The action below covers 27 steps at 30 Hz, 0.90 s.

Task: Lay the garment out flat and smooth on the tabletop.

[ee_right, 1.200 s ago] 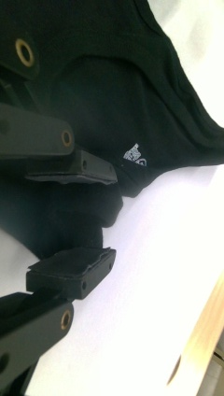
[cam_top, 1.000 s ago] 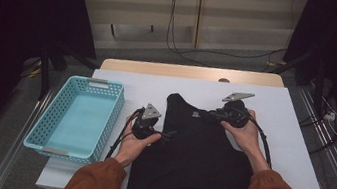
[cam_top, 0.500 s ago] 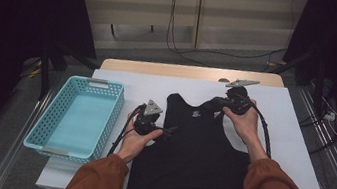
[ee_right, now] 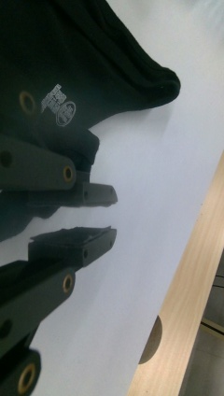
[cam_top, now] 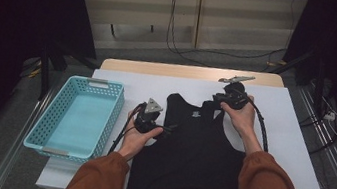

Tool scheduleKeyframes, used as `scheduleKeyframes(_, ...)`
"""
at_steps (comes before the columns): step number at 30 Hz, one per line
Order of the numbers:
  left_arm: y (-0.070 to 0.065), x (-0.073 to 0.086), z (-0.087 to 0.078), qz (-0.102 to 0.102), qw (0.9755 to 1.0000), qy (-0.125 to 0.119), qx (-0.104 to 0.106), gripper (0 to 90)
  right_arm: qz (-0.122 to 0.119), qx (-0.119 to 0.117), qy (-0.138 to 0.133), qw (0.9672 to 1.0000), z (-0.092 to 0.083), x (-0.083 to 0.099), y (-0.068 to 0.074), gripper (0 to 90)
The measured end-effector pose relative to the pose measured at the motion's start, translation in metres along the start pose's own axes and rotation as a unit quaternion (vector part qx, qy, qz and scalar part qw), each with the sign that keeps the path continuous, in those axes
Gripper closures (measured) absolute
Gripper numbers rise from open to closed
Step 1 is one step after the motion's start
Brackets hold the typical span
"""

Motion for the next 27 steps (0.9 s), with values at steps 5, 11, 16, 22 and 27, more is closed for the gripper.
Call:
scheduleKeyframes(5,0.002,0.0,-0.001,-0.008,0.9999,-0.009,0.003,7.9,0.001,-0.002,-0.017,0.9998,-0.012,-0.003,0.0,66.5)
scheduleKeyframes(11,0.001,-0.001,-0.001,-0.008,0.9999,-0.008,0.0,7.8,-0.02,-0.028,-0.037,0.9987,-0.03,-0.001,0.006,68.9)
scheduleKeyframes(16,0.003,-0.004,0.002,-0.008,0.9999,-0.012,-0.003,7.8,-0.032,-0.023,-0.031,0.9988,-0.026,0.0,0.009,68.6)
scheduleKeyframes(22,0.008,-0.01,0.009,-0.017,0.9997,-0.013,-0.006,7.1,-0.034,-0.016,-0.007,0.9993,-0.009,0.005,0.011,73.0)
scheduleKeyframes(27,0.014,-0.013,0.016,-0.019,0.9997,-0.011,-0.008,8.0,-0.029,-0.007,0.013,0.9995,0.003,0.012,0.009,74.0)
Point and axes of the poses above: each handheld gripper's, and its own axes: z roughly forward along the jaws, x roughly out of its underside, y roughly to its left, the point moved 2 cm from there along z, roughly forward along the jaws, and after that the axes turned 6 degrees about x, right-handed, at the moved point
